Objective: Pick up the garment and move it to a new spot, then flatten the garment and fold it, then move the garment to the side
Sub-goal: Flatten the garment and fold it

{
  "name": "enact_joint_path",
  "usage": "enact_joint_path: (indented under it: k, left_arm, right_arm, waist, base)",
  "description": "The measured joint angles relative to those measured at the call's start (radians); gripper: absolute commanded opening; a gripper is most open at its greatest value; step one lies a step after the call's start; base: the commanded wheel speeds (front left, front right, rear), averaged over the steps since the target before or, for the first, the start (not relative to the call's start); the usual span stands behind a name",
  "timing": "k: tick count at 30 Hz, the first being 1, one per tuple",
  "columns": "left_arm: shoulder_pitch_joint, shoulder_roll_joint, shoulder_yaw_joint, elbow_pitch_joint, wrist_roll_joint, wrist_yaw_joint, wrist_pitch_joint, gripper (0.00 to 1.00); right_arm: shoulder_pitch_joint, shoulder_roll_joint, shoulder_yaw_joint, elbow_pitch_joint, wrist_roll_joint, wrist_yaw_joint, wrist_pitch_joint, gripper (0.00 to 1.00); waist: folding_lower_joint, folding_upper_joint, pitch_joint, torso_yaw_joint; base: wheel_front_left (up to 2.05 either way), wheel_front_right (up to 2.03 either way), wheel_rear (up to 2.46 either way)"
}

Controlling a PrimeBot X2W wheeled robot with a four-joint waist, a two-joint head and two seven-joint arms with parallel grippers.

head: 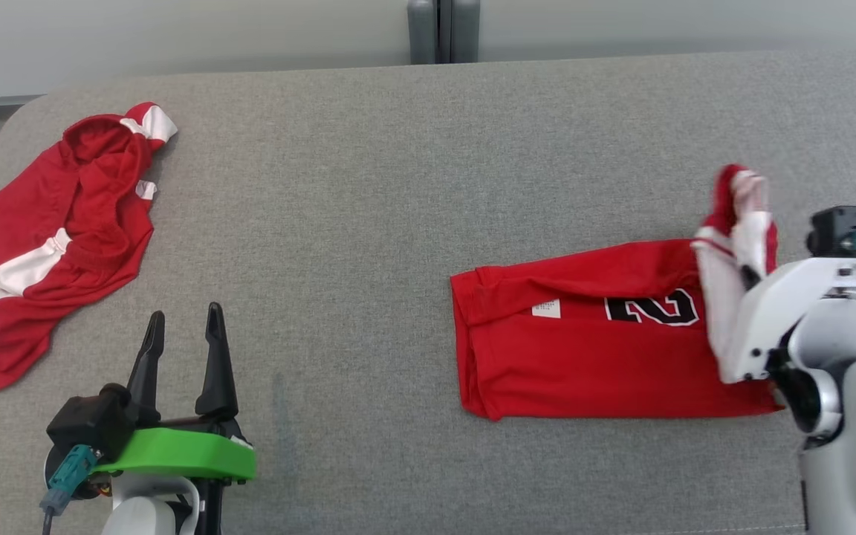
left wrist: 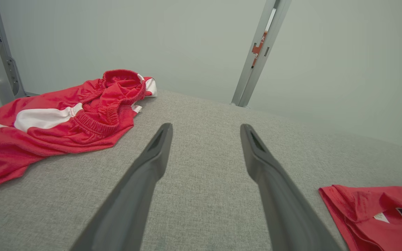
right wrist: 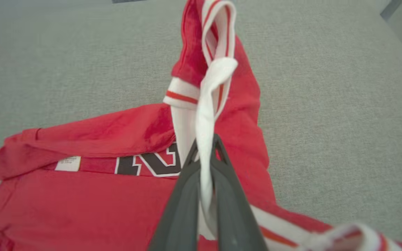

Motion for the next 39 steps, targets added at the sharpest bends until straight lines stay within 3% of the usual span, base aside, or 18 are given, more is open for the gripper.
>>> enact_joint_path:
  k: [6, 12, 20, 34, 35, 36, 37, 39]
  left_arm:
    - [0.000, 0.000, -0.015, 0.007, 0.000, 0.000, 0.000, 1.00]
    - [-0.001, 0.000, -0.033, 0.007, -0.012, 0.000, 0.000, 1.00]
    - [-0.009, 0.000, -0.043, 0.007, -0.027, 0.003, 0.000, 1.00]
    - [-0.010, 0.000, -0.045, -0.003, -0.036, 0.014, 0.000, 1.00]
    - [-0.010, 0.000, -0.045, -0.002, -0.036, 0.014, 0.000, 1.00]
    - [-0.010, 0.000, -0.045, -0.002, -0.036, 0.014, 0.000, 1.00]
    - [-0.010, 0.000, -0.045, -0.002, -0.037, 0.014, 0.000, 1.00]
    - [-0.010, 0.000, -0.045, -0.002, -0.038, 0.014, 0.000, 1.00]
  right_arm:
    - [-0.013, 0.018, 0.211, 0.065, 0.061, 0.000, -0.001, 0.00]
    - [-0.067, 0.034, 0.338, 0.169, 0.104, 0.000, -0.037, 0.00]
    - [-0.138, 0.034, 0.433, 0.263, 0.207, 0.000, -0.125, 0.00]
    - [-0.115, 0.035, 0.495, 0.198, 0.249, 0.000, -0.144, 0.00]
    - [-0.101, 0.036, 0.497, 0.195, 0.249, 0.000, -0.131, 0.32]
    - [-0.088, 0.036, 0.496, 0.195, 0.244, 0.000, -0.118, 0.83]
    - [-0.076, 0.035, 0.494, 0.199, 0.235, 0.000, -0.095, 1.00]
    - [-0.056, 0.035, 0.485, 0.198, 0.217, 0.000, -0.079, 1.00]
  waist:
    - [0.0000, 0.0000, -0.011, 0.018]
    - [0.0000, 0.0000, -0.004, 0.049]
    - [0.0000, 0.0000, 0.016, 0.096]
    - [0.0000, 0.0000, 0.028, 0.098]
    - [0.0000, 0.0000, 0.028, 0.095]
    - [0.0000, 0.0000, 0.028, 0.091]
    - [0.0000, 0.0000, 0.029, 0.089]
    - [0.0000, 0.0000, 0.029, 0.084]
  base:
    - [0.00, 0.00, 0.00]
    - [0.00, 0.00, 0.00]
    - [0.00, 0.00, 0.00]
    - [0.00, 0.00, 0.00]
    - [0.00, 0.00, 0.00]
    - [0.00, 0.00, 0.00]
    - [0.00, 0.00, 0.00]
    - [0.00, 0.00, 0.00]
